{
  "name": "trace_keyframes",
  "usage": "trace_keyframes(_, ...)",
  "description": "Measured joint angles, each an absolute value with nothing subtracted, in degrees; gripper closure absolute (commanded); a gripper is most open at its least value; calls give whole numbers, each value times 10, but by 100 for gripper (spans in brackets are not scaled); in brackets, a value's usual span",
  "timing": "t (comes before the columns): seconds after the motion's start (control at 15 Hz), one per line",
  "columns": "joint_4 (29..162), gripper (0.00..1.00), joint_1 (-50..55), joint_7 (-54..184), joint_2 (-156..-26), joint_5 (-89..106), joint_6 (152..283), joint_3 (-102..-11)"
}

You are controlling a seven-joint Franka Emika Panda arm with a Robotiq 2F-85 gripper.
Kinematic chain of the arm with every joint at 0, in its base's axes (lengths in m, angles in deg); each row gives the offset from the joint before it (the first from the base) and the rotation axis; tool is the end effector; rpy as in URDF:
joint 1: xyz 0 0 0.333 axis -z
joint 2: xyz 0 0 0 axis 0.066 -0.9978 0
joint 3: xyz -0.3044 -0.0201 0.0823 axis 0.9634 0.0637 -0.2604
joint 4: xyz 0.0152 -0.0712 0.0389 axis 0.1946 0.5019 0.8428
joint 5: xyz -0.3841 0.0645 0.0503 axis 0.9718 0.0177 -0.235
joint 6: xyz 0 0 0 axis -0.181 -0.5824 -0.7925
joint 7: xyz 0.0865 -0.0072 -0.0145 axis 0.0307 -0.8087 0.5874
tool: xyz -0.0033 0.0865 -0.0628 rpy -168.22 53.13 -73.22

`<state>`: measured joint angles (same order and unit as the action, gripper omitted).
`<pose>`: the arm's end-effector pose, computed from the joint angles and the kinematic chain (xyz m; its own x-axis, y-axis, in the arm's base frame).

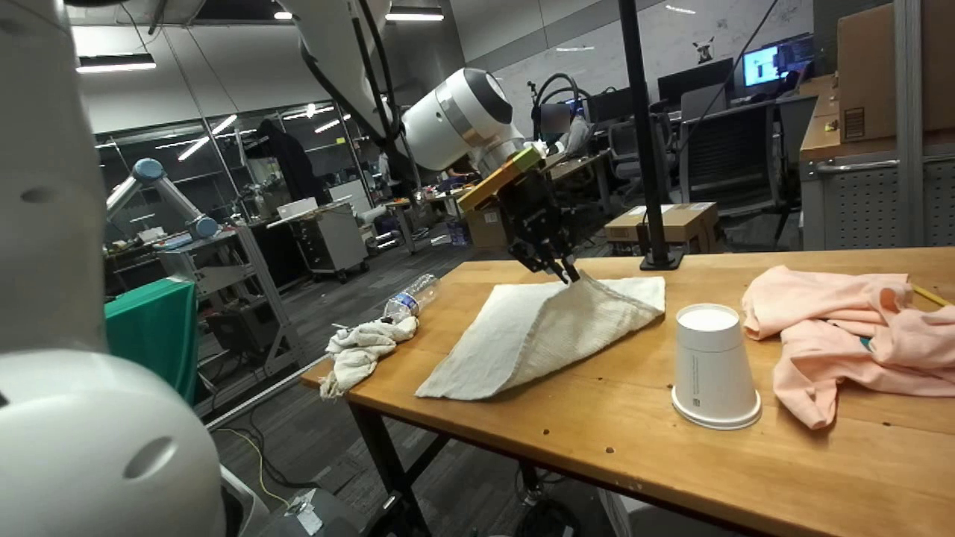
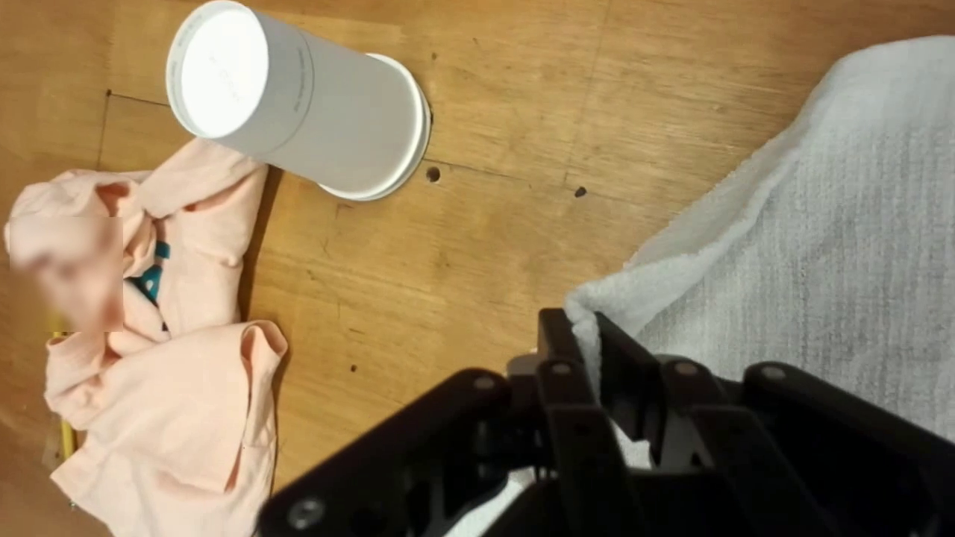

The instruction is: Fold the white towel at the center

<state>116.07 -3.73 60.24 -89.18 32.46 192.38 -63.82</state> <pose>0.5654 0.0713 0.3290 0.9449 0.1819 -0.2723 0.2828 -0.8724 0.3987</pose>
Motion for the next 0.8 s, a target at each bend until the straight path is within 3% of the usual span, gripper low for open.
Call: trace_keyframes(0.8,964,96,-69,597,-995,237,1844,-651)
